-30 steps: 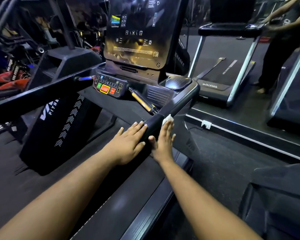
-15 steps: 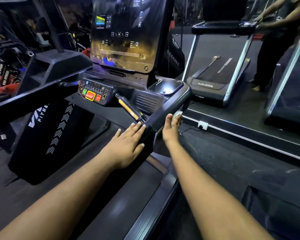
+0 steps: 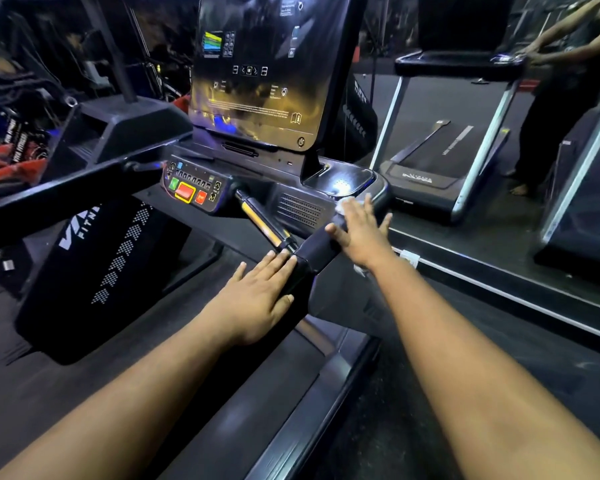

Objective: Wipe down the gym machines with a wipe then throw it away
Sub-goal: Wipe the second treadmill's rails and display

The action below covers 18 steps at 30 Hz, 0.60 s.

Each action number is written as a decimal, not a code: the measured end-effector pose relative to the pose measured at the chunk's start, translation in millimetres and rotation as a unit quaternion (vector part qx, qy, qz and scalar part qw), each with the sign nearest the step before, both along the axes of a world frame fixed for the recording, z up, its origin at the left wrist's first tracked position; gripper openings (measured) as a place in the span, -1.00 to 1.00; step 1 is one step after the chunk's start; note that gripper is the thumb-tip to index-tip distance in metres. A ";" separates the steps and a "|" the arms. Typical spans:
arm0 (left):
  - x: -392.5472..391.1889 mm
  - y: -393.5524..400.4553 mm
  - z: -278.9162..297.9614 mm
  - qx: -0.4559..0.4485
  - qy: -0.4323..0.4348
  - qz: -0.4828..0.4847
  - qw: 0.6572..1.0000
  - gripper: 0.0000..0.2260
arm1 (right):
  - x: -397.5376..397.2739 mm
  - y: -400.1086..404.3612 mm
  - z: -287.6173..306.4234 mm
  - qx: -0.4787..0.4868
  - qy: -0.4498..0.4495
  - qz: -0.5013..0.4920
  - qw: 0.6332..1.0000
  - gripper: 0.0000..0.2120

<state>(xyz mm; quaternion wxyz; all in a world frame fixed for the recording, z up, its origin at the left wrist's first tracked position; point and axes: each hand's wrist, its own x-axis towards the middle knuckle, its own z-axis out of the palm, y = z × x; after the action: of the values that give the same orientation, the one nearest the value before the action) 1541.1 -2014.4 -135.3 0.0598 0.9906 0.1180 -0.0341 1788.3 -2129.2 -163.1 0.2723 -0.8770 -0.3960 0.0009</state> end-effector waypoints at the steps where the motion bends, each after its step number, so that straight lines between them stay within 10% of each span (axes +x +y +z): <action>1: -0.1 -0.3 0.0 0.000 0.001 0.001 1.000 -0.38 | -10.5 2.8 2.7 -0.008 -0.022 0.027 0.999 0.33; 10: -3.0 -2.2 -0.9 -0.003 -0.022 0.001 1.000 -0.31 | -102.2 -23.1 -63.0 0.065 -0.105 0.126 0.984 0.14; 18: -9.1 0.9 2.4 -0.028 0.001 -0.005 1.000 -0.35 | -108.6 -0.8 -40.1 0.162 0.068 0.011 0.984 0.25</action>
<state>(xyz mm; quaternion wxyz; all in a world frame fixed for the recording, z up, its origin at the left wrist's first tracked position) 1532.0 -2013.5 -132.9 0.0869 0.9891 0.1126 -0.0390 1679.8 -2130.0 -203.2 0.4371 -0.8148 -0.3809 -0.0008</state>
